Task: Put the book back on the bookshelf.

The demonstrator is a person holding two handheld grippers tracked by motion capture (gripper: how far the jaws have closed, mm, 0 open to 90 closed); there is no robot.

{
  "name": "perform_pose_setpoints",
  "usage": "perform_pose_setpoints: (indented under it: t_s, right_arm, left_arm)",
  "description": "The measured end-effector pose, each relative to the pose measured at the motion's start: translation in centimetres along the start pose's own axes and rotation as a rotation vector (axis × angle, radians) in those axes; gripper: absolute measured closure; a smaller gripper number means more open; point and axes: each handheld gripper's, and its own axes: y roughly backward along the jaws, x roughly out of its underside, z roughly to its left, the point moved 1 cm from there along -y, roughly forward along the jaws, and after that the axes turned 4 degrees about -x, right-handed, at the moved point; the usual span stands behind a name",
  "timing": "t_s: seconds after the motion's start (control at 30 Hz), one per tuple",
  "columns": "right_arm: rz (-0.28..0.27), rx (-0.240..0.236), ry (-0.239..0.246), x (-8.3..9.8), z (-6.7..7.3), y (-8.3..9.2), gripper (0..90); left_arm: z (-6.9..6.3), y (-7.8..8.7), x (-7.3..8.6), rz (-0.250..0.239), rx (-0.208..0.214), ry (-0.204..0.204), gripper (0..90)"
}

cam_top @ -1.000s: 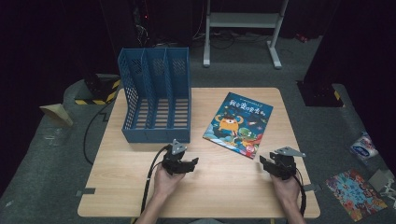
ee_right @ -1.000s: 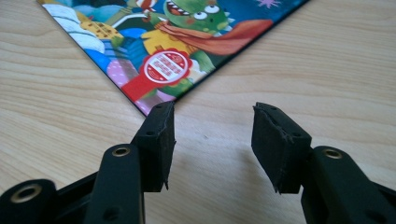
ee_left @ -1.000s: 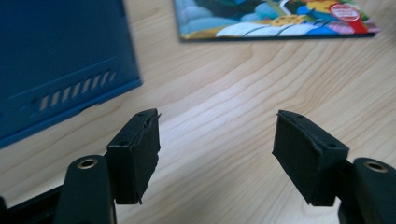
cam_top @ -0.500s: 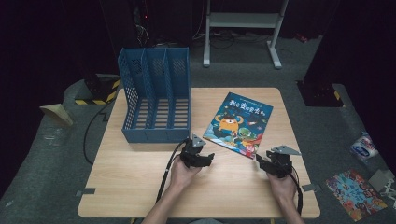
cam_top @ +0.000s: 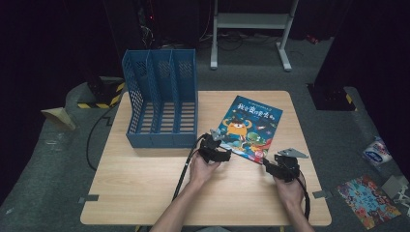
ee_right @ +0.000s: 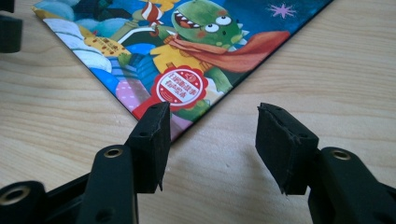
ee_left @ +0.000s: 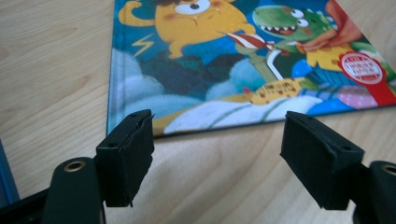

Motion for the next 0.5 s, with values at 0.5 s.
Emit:
perform_pose_setpoints:
  t_s: [0.5]
  right_arm:
    - [0.004, 0.014, -0.025, -0.6, 0.7, -1.8, 38.9]
  left_arm:
    - [1.0, -2.5, -1.7, 0.018, -0.077, 0.049, 21.9]
